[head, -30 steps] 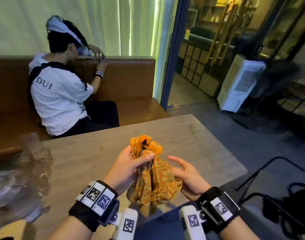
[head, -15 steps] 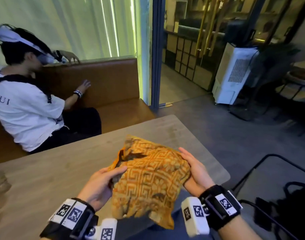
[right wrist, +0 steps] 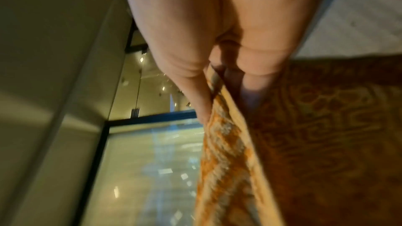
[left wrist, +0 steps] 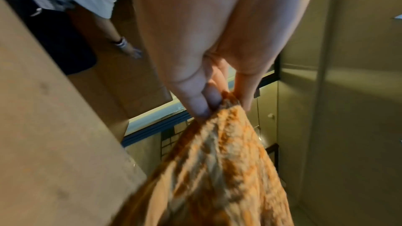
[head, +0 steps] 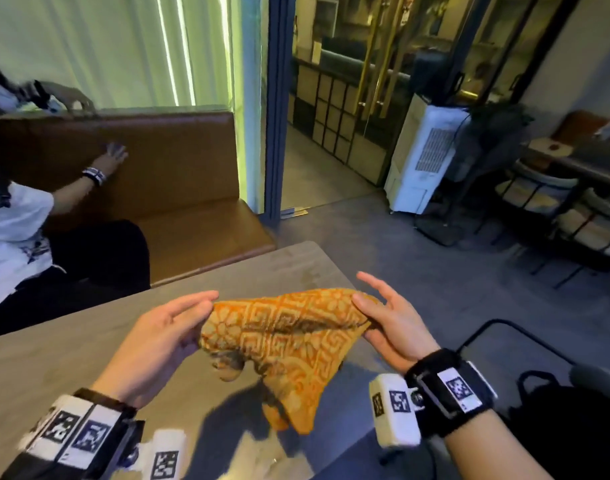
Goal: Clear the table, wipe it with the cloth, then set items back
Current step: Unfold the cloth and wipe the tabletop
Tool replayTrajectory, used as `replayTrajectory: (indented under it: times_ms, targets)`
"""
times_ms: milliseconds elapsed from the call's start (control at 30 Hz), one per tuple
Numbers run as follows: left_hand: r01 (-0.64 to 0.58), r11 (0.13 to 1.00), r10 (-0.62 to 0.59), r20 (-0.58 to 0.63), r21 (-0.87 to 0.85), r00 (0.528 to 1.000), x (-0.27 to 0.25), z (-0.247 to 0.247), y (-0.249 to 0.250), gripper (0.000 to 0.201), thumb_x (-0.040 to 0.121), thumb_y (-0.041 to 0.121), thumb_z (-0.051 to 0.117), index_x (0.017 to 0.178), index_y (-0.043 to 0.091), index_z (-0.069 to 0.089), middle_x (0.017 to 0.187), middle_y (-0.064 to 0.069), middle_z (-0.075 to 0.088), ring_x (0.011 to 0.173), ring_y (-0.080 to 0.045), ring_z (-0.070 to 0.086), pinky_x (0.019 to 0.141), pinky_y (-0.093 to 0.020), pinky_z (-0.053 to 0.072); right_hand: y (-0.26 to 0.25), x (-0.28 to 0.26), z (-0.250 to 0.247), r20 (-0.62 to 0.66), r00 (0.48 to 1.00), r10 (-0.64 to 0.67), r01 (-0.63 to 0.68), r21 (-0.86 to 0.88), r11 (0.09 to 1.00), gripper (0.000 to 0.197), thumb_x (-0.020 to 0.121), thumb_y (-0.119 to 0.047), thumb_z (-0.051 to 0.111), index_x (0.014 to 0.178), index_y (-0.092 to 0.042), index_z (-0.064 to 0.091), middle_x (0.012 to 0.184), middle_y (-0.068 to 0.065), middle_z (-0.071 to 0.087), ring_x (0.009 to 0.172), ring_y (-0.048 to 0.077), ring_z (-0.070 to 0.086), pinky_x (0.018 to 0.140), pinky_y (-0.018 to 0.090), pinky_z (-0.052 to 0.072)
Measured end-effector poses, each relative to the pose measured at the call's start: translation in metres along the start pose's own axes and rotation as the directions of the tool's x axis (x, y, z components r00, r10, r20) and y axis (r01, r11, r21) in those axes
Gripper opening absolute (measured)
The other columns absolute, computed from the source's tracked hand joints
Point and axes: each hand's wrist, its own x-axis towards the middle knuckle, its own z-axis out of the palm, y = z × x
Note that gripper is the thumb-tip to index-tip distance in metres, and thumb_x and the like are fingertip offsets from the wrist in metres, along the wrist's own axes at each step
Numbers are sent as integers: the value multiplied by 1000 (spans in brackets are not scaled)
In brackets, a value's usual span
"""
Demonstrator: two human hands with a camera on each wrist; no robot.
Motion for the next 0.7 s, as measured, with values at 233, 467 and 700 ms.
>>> replayTrajectory:
  times_ms: [233,467,700]
  targets:
    - [-145,921,124,83,362,989,37,-1,28,58,65,35,88,118,21,67,98,-4,76,89,-13,71,74,-26,59,-55,39,-13,123,989,-79,116,-329,937,54,80,-10,77,130,-21,58,58,8,60,56,17,61,53,25,53]
    - [425,835,-389,169,-349,905,54,71,6,56,94,49,49,107,0,74,98,-19,74,73,-21,74,58,-31,61,-83,85,-27,241,934,-262,322,-262,910,30,98,-25,52,124,-17,64,74,4,60,70,11,60,65,22,50]
    - [102,989,-92,-97,111,991,76,108,6,43,73,34,80,107,8,73,115,-18,70,94,-18,68,85,-31,54,-105,129,-102,431,902,-36,286,-532,797,44,88,-23,67,131,-20,58,101,17,73,95,26,69,90,35,56]
